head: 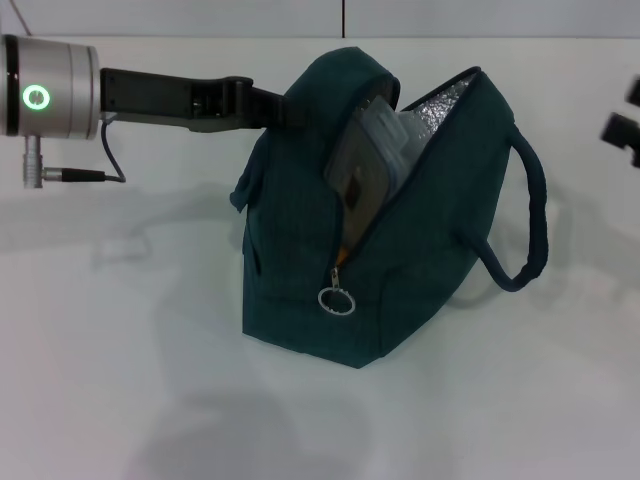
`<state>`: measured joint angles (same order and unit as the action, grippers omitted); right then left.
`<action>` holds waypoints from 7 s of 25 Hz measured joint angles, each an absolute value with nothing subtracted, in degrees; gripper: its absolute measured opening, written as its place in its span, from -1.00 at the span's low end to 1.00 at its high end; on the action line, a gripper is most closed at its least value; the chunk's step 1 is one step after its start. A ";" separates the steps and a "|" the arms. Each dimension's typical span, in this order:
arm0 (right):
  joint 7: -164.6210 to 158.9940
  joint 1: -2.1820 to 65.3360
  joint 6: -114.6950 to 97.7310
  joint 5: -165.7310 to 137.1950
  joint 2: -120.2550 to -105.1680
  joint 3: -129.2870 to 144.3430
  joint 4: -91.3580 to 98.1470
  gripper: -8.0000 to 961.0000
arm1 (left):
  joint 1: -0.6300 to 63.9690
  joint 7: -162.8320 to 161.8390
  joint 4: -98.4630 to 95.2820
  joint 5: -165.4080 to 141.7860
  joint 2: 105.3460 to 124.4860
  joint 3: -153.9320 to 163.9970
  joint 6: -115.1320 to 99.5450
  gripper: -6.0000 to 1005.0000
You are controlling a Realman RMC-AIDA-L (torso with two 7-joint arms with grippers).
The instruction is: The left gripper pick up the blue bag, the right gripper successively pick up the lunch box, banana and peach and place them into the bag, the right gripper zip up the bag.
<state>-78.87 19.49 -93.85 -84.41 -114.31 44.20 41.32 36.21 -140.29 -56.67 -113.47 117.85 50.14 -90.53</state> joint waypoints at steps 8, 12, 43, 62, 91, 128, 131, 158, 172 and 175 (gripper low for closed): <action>-75.17 21.23 -84.67 -91.45 -115.00 46.34 34.05 0.63 | 36.44 -140.27 -56.01 -113.47 117.95 50.17 -90.44 -0.87; -74.62 27.25 -76.14 -93.16 -115.24 51.23 28.40 0.63 | 36.48 -140.27 -55.95 -113.47 117.94 50.19 -90.43 -0.87; -62.65 20.67 -79.67 -64.84 -115.17 55.76 32.96 0.62 | 33.50 -131.01 -45.14 -108.50 118.94 49.99 -93.40 -0.87; -71.23 17.19 -99.20 -76.22 -113.88 46.48 34.03 0.61 | 33.43 -130.34 -44.23 -108.71 117.27 49.65 -91.03 -0.88; -79.06 29.70 -103.03 -107.00 -115.33 58.51 26.62 0.60 | 33.84 -130.34 -44.21 -108.43 117.91 49.65 -90.96 -0.87; -78.31 33.05 -91.40 -101.91 -116.15 58.61 19.99 -0.59 | 33.78 -130.07 -44.20 -108.66 118.57 50.08 -91.37 -0.87; -78.31 32.96 -90.52 -101.82 -116.12 58.59 19.94 -0.69 | 33.84 -130.08 -44.20 -108.59 118.55 50.09 -91.30 -0.87; -71.24 24.93 -97.09 -88.84 -115.48 57.83 22.96 -0.97 | 33.93 -127.31 -44.17 -108.53 118.83 49.82 -91.05 -0.87; -71.56 24.30 -100.23 -89.28 -112.99 58.35 23.27 -0.97 | 33.94 -127.02 -43.42 -108.24 118.61 49.65 -91.06 -0.86; -73.36 24.21 -99.20 -90.49 -112.98 58.51 24.26 -0.97 | 34.08 -127.01 -43.41 -108.22 118.59 49.65 -91.06 -0.83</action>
<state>-73.37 24.21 -99.20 -90.49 -112.98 58.51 24.26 34.08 -127.01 -43.41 -108.23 118.59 49.65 -91.06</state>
